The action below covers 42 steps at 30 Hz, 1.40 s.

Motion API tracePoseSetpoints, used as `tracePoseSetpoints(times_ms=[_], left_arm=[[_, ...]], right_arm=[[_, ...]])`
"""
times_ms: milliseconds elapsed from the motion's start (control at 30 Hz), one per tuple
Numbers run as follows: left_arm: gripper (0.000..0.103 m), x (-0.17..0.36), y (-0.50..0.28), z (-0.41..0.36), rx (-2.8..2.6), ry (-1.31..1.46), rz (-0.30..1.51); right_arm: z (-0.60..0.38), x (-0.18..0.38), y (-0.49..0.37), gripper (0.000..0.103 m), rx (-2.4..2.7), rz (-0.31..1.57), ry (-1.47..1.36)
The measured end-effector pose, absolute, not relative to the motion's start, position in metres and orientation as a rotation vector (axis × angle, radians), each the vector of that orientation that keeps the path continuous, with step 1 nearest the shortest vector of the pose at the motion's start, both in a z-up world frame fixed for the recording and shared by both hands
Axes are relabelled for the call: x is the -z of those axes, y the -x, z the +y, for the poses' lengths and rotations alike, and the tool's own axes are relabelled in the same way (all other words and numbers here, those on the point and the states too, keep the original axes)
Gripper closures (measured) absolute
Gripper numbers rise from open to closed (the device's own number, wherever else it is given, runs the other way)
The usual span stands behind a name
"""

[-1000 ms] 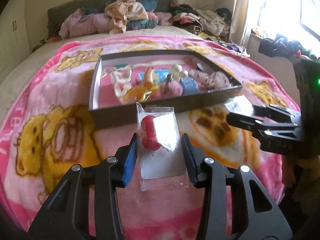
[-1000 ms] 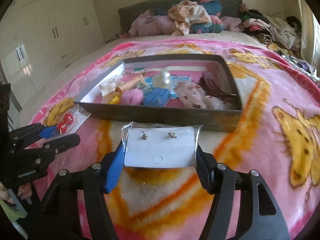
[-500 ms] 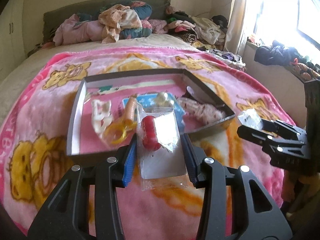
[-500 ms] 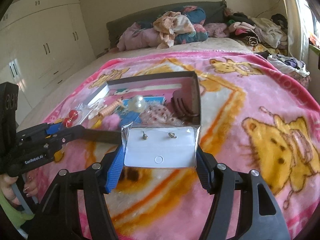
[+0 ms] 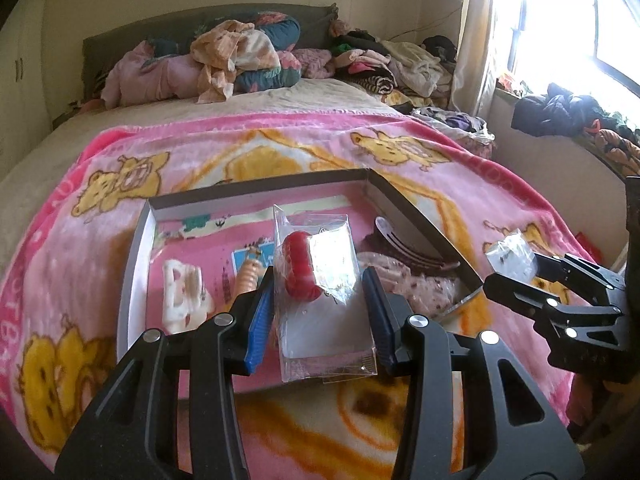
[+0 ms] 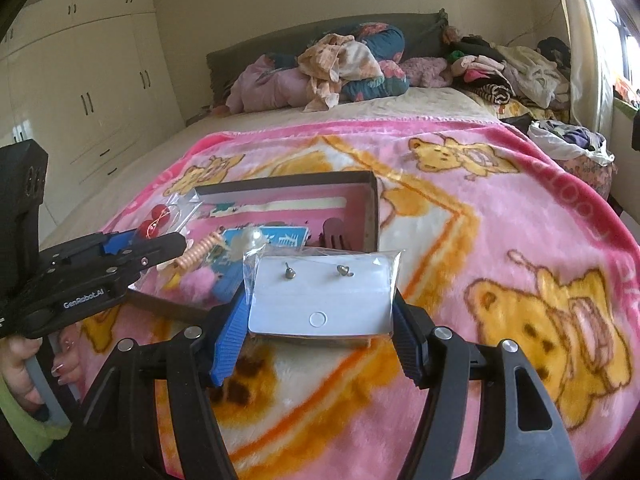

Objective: Organize jewelry
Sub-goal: 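Carry the red-bead packet over the tray with left tool while right tool carries the earring card, then open left tool to drop the packet in the tray while right tool releases the earring card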

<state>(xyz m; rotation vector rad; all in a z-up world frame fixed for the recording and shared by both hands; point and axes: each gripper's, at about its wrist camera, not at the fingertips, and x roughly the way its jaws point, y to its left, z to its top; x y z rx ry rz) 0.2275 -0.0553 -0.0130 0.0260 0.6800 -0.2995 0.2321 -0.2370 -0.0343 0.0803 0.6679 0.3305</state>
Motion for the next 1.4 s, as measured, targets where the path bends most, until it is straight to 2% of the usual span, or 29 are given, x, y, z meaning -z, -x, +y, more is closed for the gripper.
tracePoseSetpoints(times_ms=[1400], left_arm=[[0.069,0.051,-0.295,-0.047,0.226,-0.015,0.790]], right_arm=[[-0.202,0.063,-0.304,0.040,-0.366,0.741,-0.016]])
